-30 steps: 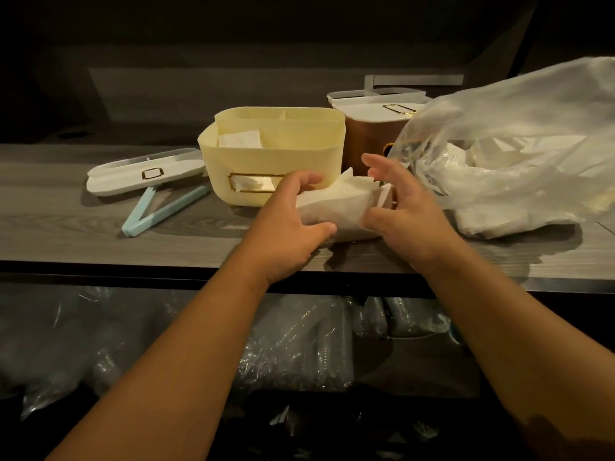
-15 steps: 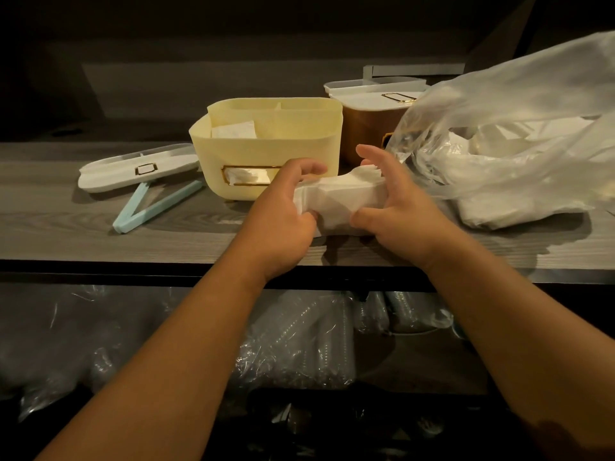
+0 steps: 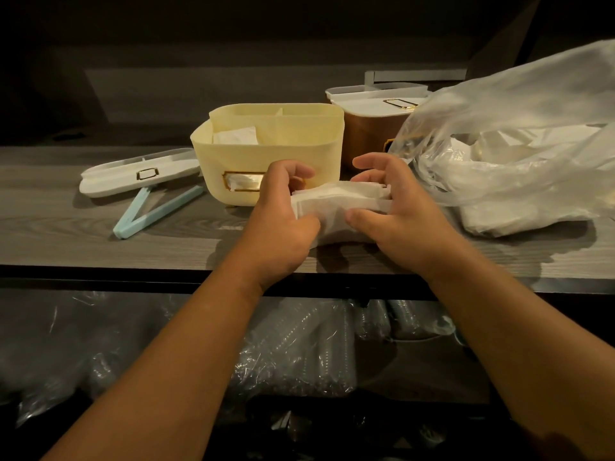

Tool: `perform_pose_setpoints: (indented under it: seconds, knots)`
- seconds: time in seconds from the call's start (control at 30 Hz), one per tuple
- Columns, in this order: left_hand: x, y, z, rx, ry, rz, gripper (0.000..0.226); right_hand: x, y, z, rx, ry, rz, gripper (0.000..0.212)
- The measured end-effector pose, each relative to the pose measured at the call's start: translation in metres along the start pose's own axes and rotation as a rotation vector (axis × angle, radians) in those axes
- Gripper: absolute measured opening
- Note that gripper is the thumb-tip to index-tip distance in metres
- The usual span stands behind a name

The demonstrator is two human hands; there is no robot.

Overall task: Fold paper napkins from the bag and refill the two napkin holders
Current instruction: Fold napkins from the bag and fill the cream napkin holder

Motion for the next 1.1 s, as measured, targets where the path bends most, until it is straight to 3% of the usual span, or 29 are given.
perform_pose_setpoints:
  seconds: [0.27,0.53,0.83,1.1]
  knots:
    - [-0.002,-0.001,0.001,0.013,-0.011,-0.010,0.063,0.006,0.000,0.003,-0.008,0.098,0.111,0.076]
    - [0.000,-0.004,0.002,0.039,-0.017,-0.072,0.064,0.000,0.018,0.009,0.042,0.156,0.262,0.078]
    - [0.002,-0.007,0.001,0.062,0.023,-0.072,0.054,0.003,0.019,0.009,0.055,0.169,0.181,0.073]
    - [0.003,-0.007,-0.001,0.064,0.008,-0.079,0.054,0.015,0.016,0.011,0.041,0.208,0.349,0.073]
Point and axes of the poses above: each hand's wrist, its own z-axis towards the middle knuckle, its own y-axis out of the palm, x = y × z, the point moved 6 cm from there along z, towards the middle knuckle, and after that the axes turned 1 degree about y, right-handed, at the moved point
